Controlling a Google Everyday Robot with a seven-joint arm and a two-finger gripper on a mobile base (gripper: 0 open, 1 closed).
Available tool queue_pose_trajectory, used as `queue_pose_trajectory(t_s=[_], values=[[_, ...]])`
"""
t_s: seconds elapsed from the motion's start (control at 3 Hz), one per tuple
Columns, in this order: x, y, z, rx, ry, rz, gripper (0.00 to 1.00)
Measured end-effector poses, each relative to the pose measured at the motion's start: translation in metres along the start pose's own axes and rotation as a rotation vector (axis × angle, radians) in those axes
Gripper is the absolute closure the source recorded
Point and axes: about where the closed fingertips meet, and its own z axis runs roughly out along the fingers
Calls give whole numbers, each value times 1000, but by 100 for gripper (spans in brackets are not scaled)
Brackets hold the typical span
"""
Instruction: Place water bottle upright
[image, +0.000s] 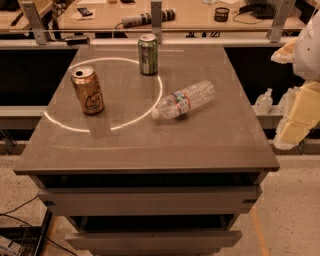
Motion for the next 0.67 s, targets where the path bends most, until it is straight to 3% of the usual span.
queue_pose_trajectory(t_s=[0.67], values=[[-3, -1, 0, 6, 7, -14, 0]])
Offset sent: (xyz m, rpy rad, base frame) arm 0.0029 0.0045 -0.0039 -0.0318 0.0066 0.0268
